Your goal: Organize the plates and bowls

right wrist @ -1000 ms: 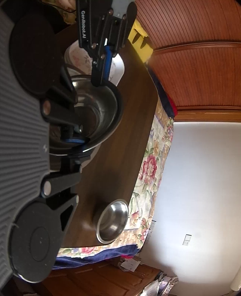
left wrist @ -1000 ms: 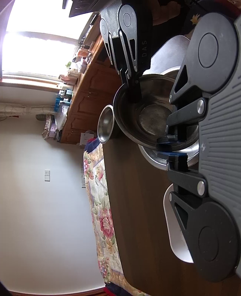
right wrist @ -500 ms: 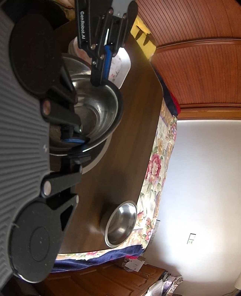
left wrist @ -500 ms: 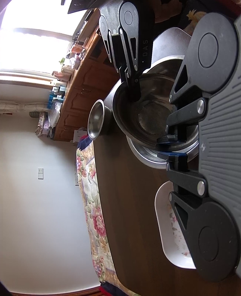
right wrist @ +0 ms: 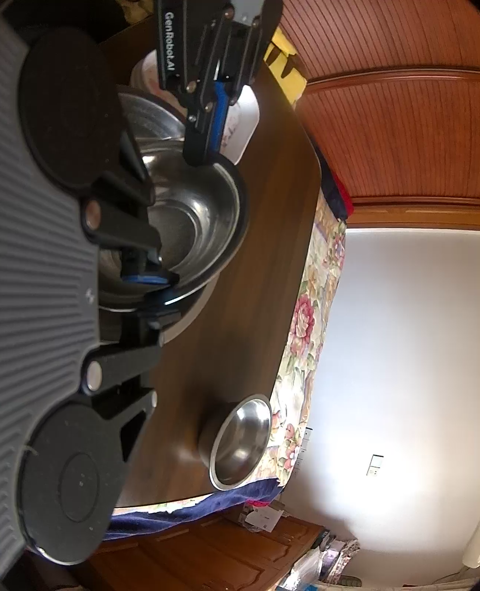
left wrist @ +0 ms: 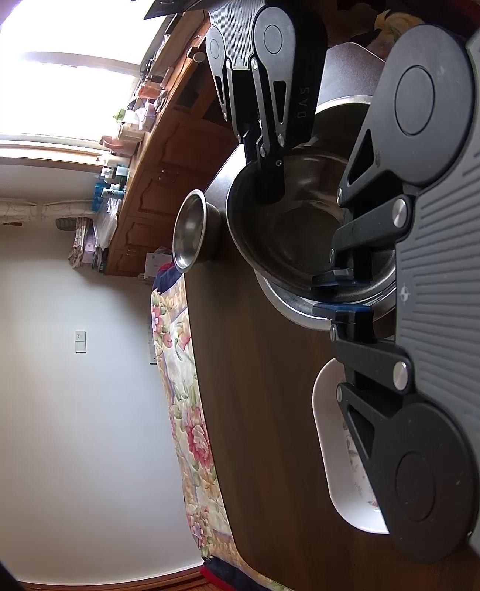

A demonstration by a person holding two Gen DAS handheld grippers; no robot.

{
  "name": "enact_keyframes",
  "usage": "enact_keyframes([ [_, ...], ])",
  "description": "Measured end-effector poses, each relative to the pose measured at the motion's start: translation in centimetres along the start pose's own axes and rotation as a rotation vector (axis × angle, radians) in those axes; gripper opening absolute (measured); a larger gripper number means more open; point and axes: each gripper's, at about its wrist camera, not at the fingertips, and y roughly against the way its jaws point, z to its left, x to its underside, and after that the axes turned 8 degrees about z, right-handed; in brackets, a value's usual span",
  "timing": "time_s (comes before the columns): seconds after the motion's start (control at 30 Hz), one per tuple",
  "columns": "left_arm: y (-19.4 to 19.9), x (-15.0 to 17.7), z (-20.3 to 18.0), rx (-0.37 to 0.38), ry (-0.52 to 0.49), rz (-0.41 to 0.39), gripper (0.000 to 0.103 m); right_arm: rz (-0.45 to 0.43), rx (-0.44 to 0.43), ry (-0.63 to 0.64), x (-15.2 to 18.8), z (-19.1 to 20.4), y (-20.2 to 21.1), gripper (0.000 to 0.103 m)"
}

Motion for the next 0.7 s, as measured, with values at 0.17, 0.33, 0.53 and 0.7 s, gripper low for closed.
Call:
enact_keyframes([
  [0.17,-0.2,0.3,0.1,0.001,0.0,0.002,0.037,-0.006,0.004,-0.002,0.1,0.0,-0.2,0.017],
  [0.33,-0.3,0.3,0.0,-0.012,-0.012,-0.004,0.036,-0.026,0.011,-0.015,0.5,0.2,-0.3,0.018],
  [0.53,0.0,0.3,0.0,-0.011,-0.01,-0.015,0.036,-0.064,0.0,-0.035,0.3,-0.2,0.6,0.024],
  [0.7,0.7,0.2,0.1,-0.014,-0.01,-0.037,0.036,-0.092,-0.003,-0.044,0.1,-0.4,1.4,0.024],
])
